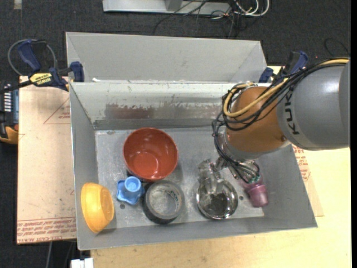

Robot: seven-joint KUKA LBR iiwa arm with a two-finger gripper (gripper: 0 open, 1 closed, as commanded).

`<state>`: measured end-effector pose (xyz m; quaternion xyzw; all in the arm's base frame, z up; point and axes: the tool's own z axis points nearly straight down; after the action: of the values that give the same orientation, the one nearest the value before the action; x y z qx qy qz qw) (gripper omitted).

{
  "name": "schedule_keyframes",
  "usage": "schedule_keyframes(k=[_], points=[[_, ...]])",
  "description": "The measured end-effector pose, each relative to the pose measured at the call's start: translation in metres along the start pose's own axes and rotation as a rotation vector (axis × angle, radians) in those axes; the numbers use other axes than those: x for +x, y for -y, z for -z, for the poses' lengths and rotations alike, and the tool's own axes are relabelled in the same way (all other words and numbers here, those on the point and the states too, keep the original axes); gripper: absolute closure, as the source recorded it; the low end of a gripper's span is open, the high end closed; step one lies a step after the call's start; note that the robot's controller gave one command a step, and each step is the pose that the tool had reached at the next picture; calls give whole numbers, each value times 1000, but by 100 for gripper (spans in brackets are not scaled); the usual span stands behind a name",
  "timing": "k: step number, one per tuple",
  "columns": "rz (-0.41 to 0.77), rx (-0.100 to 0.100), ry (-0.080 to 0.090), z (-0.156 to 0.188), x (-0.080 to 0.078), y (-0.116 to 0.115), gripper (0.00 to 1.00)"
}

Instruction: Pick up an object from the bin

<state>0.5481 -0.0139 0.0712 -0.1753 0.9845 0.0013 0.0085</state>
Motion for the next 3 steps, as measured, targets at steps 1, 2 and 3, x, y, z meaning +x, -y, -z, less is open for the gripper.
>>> schedule_keyframes(k=[1,2,3], points=[[0,0,0,0,0,0,100],[-2,-3,-6,30,1,-1,100],[-3,0,0,70,-1,0,100]])
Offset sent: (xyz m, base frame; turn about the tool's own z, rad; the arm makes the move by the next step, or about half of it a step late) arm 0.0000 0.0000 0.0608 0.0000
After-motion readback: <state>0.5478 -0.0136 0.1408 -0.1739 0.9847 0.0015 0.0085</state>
